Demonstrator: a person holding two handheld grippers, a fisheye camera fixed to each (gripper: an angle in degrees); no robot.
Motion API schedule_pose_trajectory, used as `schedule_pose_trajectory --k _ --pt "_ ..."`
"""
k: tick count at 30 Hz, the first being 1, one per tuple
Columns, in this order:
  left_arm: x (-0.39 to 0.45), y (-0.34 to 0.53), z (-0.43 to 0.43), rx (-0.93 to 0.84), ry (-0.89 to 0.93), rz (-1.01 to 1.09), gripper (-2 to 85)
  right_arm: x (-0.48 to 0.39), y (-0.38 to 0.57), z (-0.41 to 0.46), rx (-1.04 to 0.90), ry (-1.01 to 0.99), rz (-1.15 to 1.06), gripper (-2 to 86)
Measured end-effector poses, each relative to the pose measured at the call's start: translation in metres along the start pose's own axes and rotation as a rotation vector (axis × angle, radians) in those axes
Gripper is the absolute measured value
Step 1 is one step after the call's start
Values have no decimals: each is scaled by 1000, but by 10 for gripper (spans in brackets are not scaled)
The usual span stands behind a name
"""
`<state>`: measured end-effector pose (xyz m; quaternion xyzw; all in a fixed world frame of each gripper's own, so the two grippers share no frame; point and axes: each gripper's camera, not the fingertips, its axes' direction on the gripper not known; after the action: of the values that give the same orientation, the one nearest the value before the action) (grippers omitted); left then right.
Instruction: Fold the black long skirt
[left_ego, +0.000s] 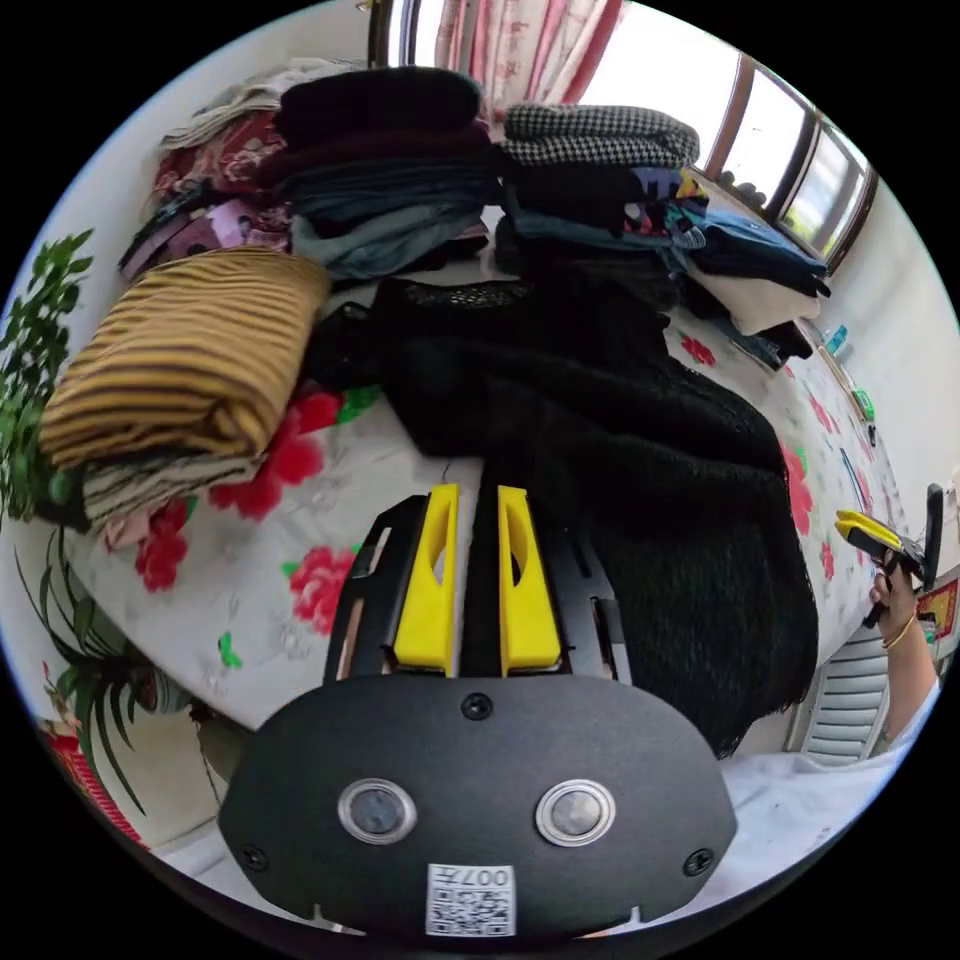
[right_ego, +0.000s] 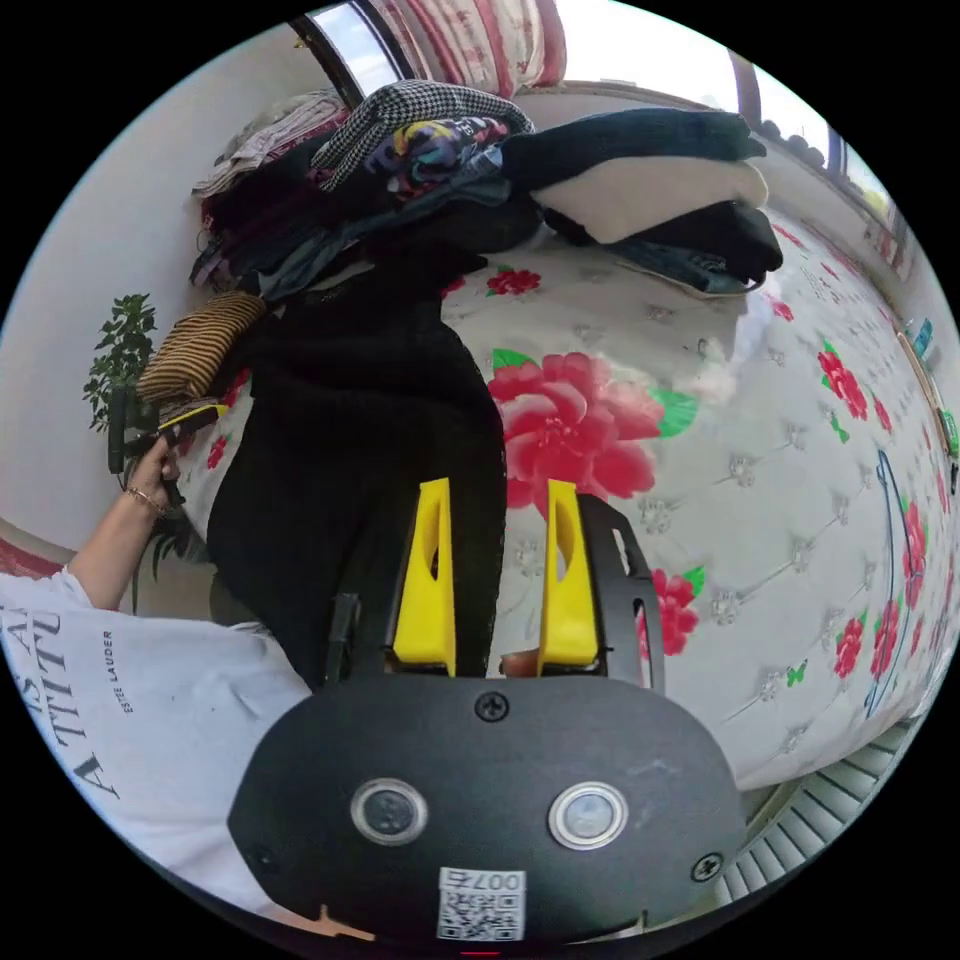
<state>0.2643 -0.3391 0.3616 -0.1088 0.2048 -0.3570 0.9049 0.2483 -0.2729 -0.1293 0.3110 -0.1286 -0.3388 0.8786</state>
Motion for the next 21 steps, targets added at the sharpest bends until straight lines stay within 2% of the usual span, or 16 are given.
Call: schedule_pose_trajectory --k 3,8,11,15,18,21 --pt "-29 88 -57 23 4 -37 70 8 69 -14 -58 -112 29 98" --pt "-38 215 -86 -215 131 -54 120 -14 157 -24 -172 -141 23 107" --pt "-21 229 -90 -245 157 -4 134 -36 165 -19 -210 -130 -15 100" --pt "4 211 -78 -368 90 110 99 -62 163 -26 -216 53 -27 55" --pt "4 193 -97 -450 91 147 16 -77 164 -41 -227 -82 -124 13" --pt "-24 192 -168 -381 263 178 1 -67 167 -83 -158 -188 -100 3"
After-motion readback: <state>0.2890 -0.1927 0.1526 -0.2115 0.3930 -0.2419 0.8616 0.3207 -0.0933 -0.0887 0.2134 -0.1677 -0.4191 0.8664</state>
